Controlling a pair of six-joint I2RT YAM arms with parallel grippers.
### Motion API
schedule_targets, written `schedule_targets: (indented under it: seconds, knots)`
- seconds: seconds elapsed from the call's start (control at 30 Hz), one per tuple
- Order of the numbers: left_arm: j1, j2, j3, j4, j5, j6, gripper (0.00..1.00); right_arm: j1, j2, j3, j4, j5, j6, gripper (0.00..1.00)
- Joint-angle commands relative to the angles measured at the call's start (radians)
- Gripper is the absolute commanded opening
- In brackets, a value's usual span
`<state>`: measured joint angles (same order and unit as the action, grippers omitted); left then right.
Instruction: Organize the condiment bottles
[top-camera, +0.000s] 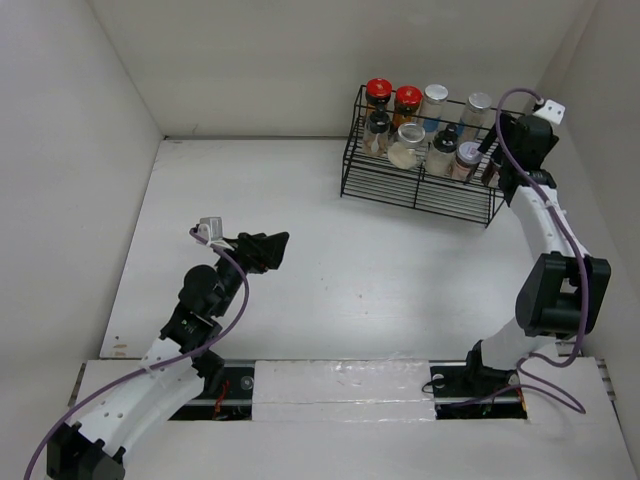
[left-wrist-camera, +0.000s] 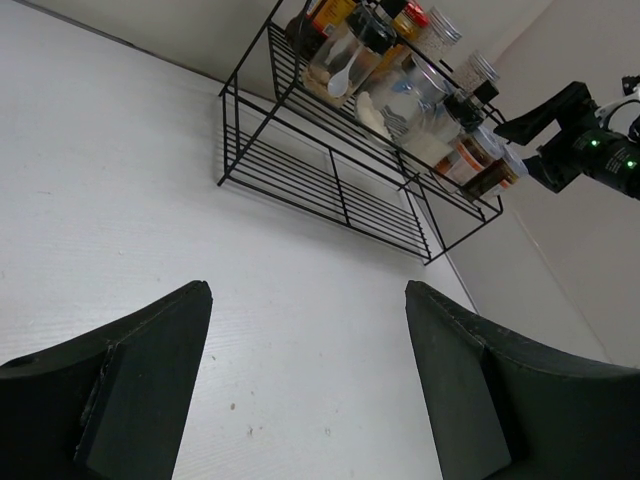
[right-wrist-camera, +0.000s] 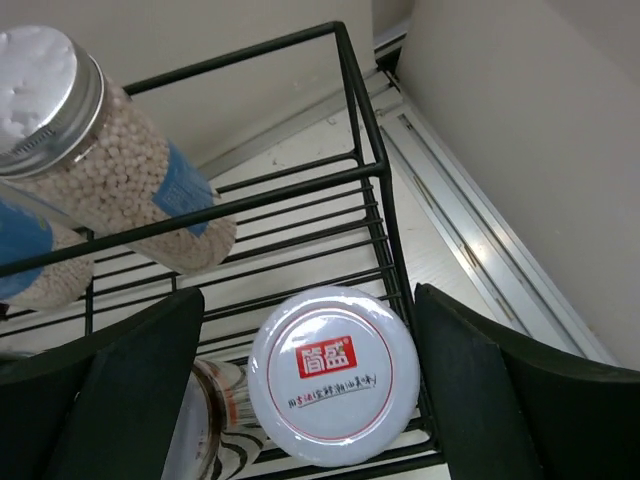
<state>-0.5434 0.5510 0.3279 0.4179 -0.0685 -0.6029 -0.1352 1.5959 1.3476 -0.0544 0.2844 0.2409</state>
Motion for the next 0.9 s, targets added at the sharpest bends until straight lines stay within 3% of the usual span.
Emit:
schedule_targets:
  seconds: [0.0, 0.17, 0.27, 0.3, 0.33, 0.43, 0.53, 0.7, 0.8, 0.87]
  knots:
    - [-0.004, 0.004, 0.03, 0.045, 0.015, 0.006, 0.74, 0.006, -0.086, 0.05, 0.08, 0.009, 0.026, 0.92]
    - [-0.004, -0.005, 0.03, 0.049, 0.015, 0.006, 0.77, -0.003, -0.212, 0.024, 0.08, -0.001, 0.099, 0.92]
    - [-0.004, -0.005, 0.03, 0.058, 0.015, 0.006, 0.8, -0.003, -0.388, -0.106, 0.128, -0.083, 0.133, 0.89]
    - [-0.004, -0.005, 0.03, 0.049, 0.004, 0.006, 0.8, 0.02, -0.44, -0.155, 0.155, -0.219, 0.15, 0.87]
    - [-0.004, -0.005, 0.03, 0.048, 0.004, 0.006, 0.8, 0.037, -0.492, -0.21, 0.254, -0.296, 0.15, 1.0]
    - [-0.004, 0.026, 0.04, 0.038, -0.008, -0.003, 0.8, 0.148, -0.716, -0.445, 0.358, -0.506, 0.164, 1.0]
    - [-0.004, 0.036, 0.049, 0.028, -0.008, -0.012, 0.78, 0.271, -0.816, -0.536, 0.386, -0.629, 0.138, 1.0]
    - [-0.004, -0.031, -0.004, 0.064, -0.03, -0.023, 0.76, 0.382, -1.006, -0.622, 0.249, -0.642, 0.069, 1.0]
    - [-0.004, -0.063, -0.042, 0.14, -0.03, -0.032, 0.74, 0.405, -1.05, -0.66, 0.196, -0.611, 0.069, 1.0]
    - [-0.004, -0.075, -0.043, 0.14, -0.018, -0.044, 0.78, 0.405, -1.05, -0.66, 0.166, -0.596, 0.06, 1.0]
